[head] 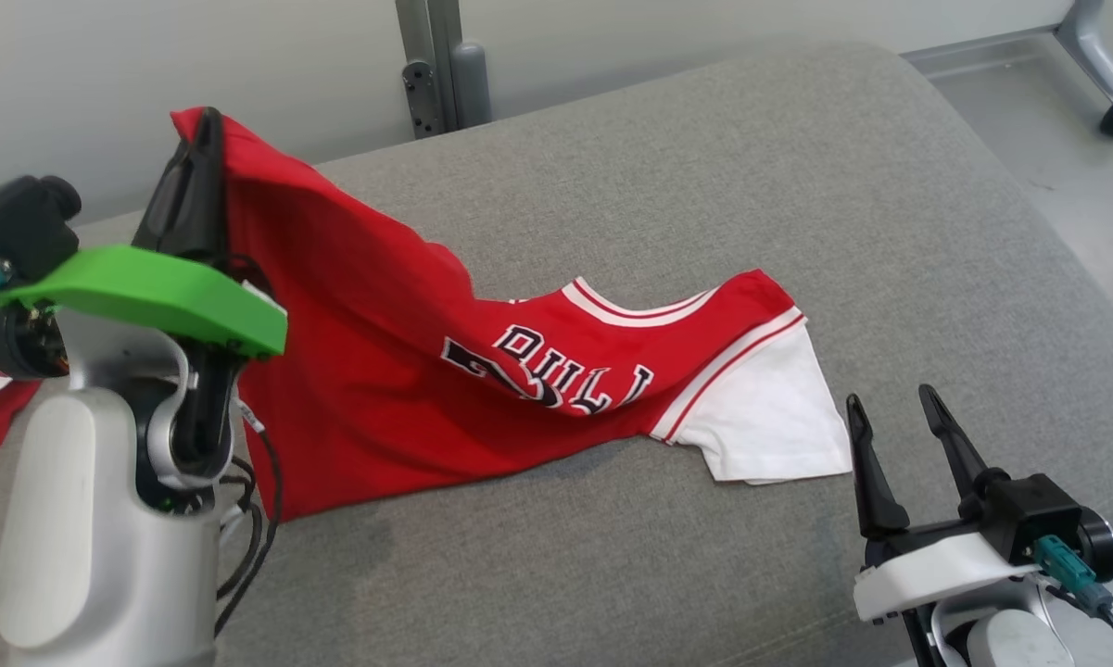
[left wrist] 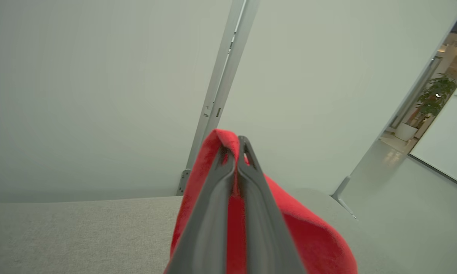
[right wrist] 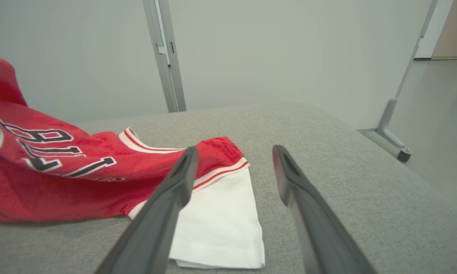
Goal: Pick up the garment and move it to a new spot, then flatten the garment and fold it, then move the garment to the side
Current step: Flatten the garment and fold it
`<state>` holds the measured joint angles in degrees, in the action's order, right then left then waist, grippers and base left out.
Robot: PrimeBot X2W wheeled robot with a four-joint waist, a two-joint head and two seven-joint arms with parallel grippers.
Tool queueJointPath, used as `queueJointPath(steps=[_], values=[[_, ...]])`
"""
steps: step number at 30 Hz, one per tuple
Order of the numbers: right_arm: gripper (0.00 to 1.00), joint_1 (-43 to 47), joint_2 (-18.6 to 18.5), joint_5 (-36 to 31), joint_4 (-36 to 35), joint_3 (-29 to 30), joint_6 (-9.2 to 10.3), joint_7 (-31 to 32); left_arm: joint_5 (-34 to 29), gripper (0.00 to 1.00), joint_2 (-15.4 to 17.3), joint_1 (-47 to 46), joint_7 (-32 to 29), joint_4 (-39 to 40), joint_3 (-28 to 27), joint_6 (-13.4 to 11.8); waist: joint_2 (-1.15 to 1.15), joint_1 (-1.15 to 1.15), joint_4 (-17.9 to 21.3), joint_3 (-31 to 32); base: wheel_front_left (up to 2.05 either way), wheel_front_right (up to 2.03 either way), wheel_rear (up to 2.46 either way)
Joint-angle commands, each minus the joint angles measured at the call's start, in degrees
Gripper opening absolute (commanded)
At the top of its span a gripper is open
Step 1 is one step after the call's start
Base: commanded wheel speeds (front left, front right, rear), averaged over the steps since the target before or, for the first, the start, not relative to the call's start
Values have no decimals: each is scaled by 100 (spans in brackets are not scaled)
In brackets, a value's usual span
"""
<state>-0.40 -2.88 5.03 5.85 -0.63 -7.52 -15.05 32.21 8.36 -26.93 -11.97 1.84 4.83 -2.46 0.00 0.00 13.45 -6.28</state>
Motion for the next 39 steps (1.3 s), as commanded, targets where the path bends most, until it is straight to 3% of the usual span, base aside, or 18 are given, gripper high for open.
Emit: queueJointPath(steps=[1,8,12,16,17,18,19,20,21,25,30,34,39], values=[[100,-127,-4,38,-14,-35,6,-19,-67,0,52,-248,28,-287,-50,-73,0,0,260,-324,0,0,0],[100,-571,-2,114,-52,-330,6,-20,-508,0,437,-1588,436,-2555,-227,-326,0,0,688,-1310,0,0,0],[100,-721,0,148,-96,-381,6,-19,-636,0,711,-2114,708,-3489,-263,-271,0,0,847,-1728,0,0,0],[100,-732,0,159,-88,-343,6,-20,-728,0,782,-2406,988,-4273,-204,-208,0,0,852,-1934,0,0,0],[100,-743,0,166,-91,-333,6,-20,-739,5,776,-2460,1059,-4442,-184,-165,0,0,843,-1955,0,0,0],[100,-759,0,171,-86,-329,6,-20,-724,29,756,-2503,1130,-4610,-183,-139,0,0,834,-1964,0,0,0],[100,-772,0,172,-79,-329,6,-20,-718,38,739,-2539,1202,-4728,-174,-108,0,0,823,-1968,0,0,0],[100,-787,-1,169,-77,-319,6,-20,-704,57,708,-2592,1290,-4857,-171,-90,0,0,796,-1968,0,0,0],[100,-805,-1,164,-80,-315,6,-20,-680,100,663,-2631,1365,-4989,-167,-63,0,0,761,-1962,0,0,0],[100,-833,-2,91,-97,-329,6,-20,-698,100,595,-2743,1820,-5333,-127,53,0,0,590,-1839,0,0,0],[100,-585,-6,-57,-14,-227,6,-20,-616,100,399,-2342,2382,-5526,-32,431,0,0,273,-1342,0,0,0],[100,-340,-7,-163,-9,-129,6,-20,-590,100,261,-1750,2615,-5266,13,626,0,0,52,-888,0,0,0],[100,-28,-9,-360,-81,-20,6,-20,-659,100,121,-559,2715,-4535,17,661,0,0,-179,-345,0,0,0]])
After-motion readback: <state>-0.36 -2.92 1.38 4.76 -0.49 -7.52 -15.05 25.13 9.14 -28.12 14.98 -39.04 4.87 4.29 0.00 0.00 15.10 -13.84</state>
